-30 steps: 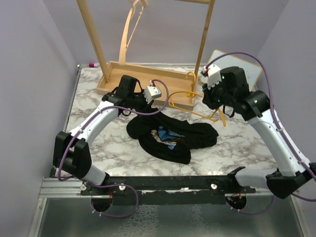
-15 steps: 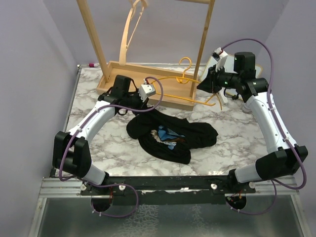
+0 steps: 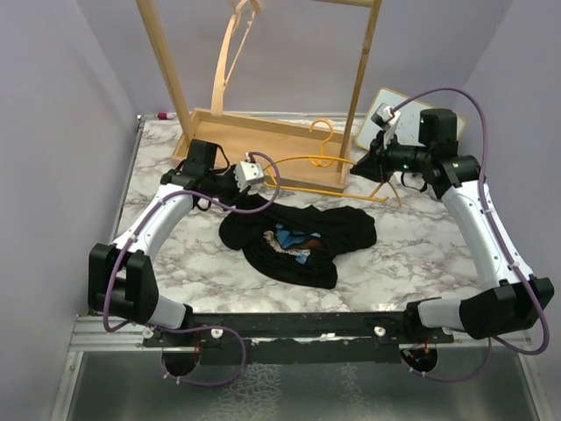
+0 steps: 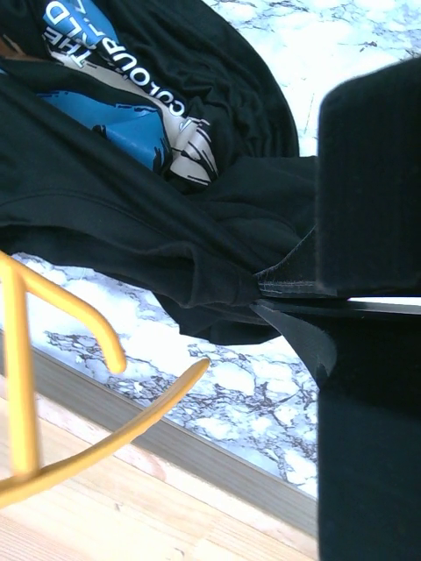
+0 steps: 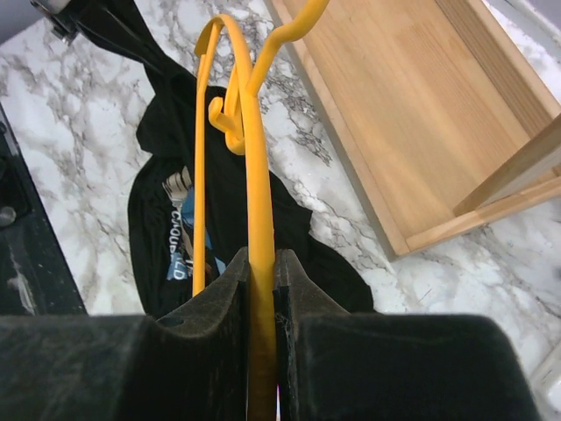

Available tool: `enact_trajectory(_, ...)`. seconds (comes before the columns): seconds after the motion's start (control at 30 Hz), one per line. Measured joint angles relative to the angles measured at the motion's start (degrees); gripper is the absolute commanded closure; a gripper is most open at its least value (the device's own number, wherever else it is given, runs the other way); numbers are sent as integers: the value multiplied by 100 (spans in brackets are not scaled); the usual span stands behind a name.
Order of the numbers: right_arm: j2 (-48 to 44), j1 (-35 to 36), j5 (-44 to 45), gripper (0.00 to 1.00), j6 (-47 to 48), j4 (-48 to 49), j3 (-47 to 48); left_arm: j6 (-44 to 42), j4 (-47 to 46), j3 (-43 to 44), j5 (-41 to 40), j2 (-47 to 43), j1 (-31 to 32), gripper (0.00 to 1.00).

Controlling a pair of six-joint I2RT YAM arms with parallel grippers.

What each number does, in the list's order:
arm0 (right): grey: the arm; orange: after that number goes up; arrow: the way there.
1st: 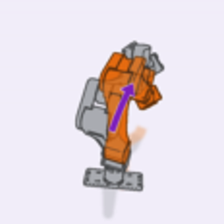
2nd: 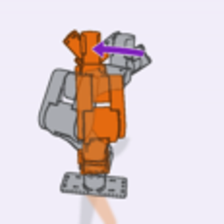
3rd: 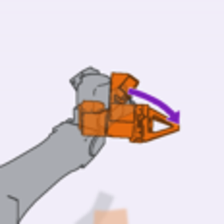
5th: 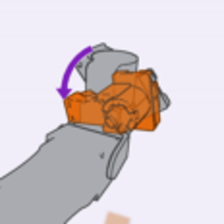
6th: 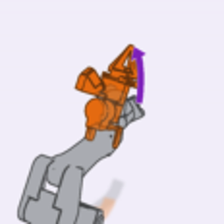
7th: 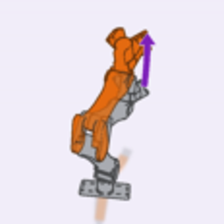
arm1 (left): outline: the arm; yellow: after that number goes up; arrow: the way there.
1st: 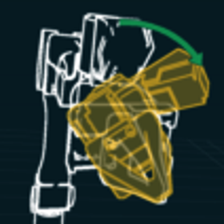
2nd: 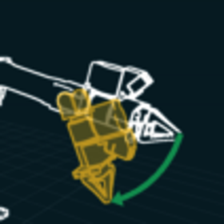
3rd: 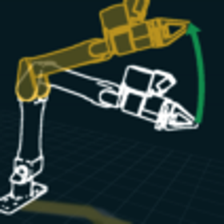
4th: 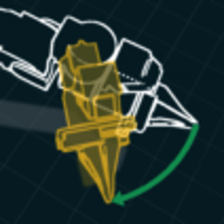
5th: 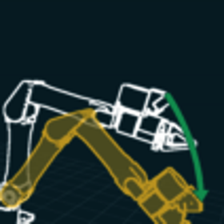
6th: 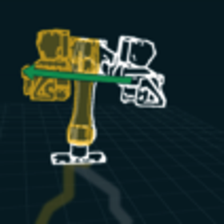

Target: Place the t-shirt on the hanger

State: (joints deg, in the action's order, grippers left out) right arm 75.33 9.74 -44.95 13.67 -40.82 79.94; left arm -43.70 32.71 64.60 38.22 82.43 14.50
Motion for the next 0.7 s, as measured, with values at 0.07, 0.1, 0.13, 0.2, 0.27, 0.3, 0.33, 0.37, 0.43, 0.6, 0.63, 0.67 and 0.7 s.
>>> enact_trajectory(0.07, -9, 0, -66, 99, 267, 52, -114, -151, 46, 0, 39, -28, 24, 100)
enact_trajectory(0.1, -9, 0, -85, 99, 404, 63, -168, -240, 68, 0, 61, -50, 35, 100)
enact_trajectory(0.13, -11, 0, -92, 99, 527, 70, -219, -308, 85, 0, 81, -76, 55, 100)
enact_trajectory(0.2, -31, 0, -87, 99, 798, 66, -317, -417, 111, 0, 125, -131, 66, 100)
enact_trajectory(0.27, -68, 0, -76, 99, 1034, 57, -372, -518, 146, 0, 157, -190, 96, 100)
enact_trajectory(0.3, -94, 0, -70, 99, 1119, 55, -385, -564, 162, 0, 177, -214, 103, 100)
enact_trajectory(0.33, -136, 0, -55, 99, 1215, 55, -396, -603, 179, -2, 192, -238, 116, 100)
enact_trajectory(0.37, -192, 0, -4, 99, 1316, 55, -404, -632, 192, -2, 210, -260, 129, 100)
enact_trajectory(0.43, -323, 0, 133, 99, 1462, 48, -409, -684, 212, -9, 249, -295, 138, 100)
enact_trajectory(0.6, -669, 0, 339, 99, 1829, -98, -409, -754, 236, -81, 282, -332, 140, 100)
enact_trajectory(0.63, -726, 0, 361, 99, 1888, -155, -409, -761, 236, -94, 284, -332, 140, 100)
enact_trajectory(0.67, -796, 0, 372, 99, 1952, -223, -409, -769, 236, -109, 291, -332, 140, 100)
enact_trajectory(0.7, -835, 0, 374, 99, 1982, -267, -409, -772, 236, -120, 293, -334, 140, 100)
